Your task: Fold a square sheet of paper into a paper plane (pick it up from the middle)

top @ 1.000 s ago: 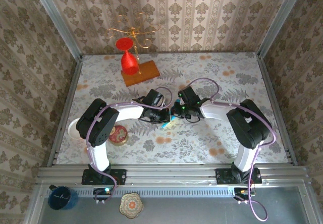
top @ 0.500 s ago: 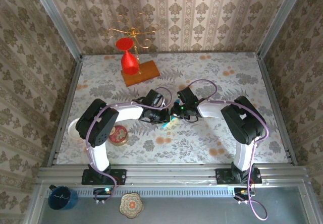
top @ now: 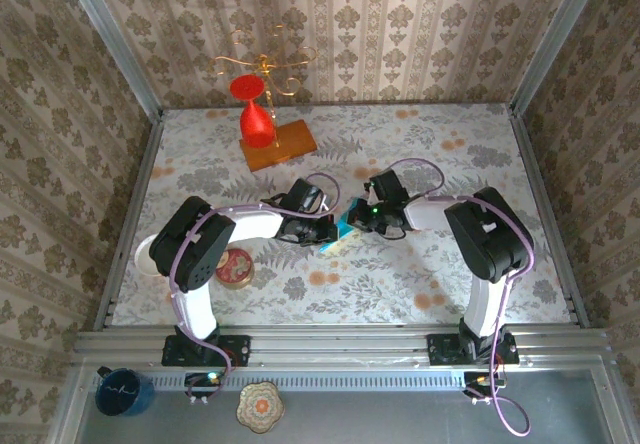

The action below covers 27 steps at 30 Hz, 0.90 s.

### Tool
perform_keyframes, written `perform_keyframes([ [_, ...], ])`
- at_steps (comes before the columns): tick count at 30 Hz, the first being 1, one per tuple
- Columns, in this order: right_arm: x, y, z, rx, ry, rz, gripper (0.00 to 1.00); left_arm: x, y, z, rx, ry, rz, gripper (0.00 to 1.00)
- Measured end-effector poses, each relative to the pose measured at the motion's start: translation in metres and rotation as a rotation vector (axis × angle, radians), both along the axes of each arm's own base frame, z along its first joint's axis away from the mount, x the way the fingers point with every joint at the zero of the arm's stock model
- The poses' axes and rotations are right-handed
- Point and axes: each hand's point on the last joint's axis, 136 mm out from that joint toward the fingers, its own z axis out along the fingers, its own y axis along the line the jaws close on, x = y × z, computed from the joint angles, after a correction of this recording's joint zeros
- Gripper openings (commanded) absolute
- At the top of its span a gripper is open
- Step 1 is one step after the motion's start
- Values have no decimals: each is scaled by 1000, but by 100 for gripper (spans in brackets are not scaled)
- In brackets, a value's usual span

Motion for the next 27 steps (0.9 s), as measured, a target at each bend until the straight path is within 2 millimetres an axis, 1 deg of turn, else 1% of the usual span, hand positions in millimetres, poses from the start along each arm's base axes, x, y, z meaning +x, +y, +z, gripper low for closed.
perform_keyframes([
  [7,26,-46,0,-3,-22,-86,0,1,-1,0,-7,-5,2,0],
  [9,30,-56,0,-6,-26,-107,0,1,-1,0,-7,-5,2,0],
  [12,36,-68,0,-12,-34,-126,0,1,-1,0,-7,-5,2,0],
  [15,38,-75,1,-17,-38,-139,0,1,-1,1,-7,-5,2,0],
  [17,39,-85,3,-50,-43,-160,1,1,-1,1,-6,-4,2,0],
  [19,41,-105,8,-103,-55,-209,1,0,0,0,-2,2,2,0],
  [20,41,-110,13,-115,-63,-223,2,0,0,0,0,5,2,0],
  [22,39,-121,30,-142,-99,-255,2,-1,0,0,4,9,1,0],
  [24,35,-115,51,-145,-147,-248,3,-1,0,1,7,12,1,0],
  [25,32,-107,61,-140,-171,-233,3,-2,1,1,9,15,1,0],
  [27,22,-84,73,-124,-203,-184,3,-2,1,1,11,16,0,0],
])
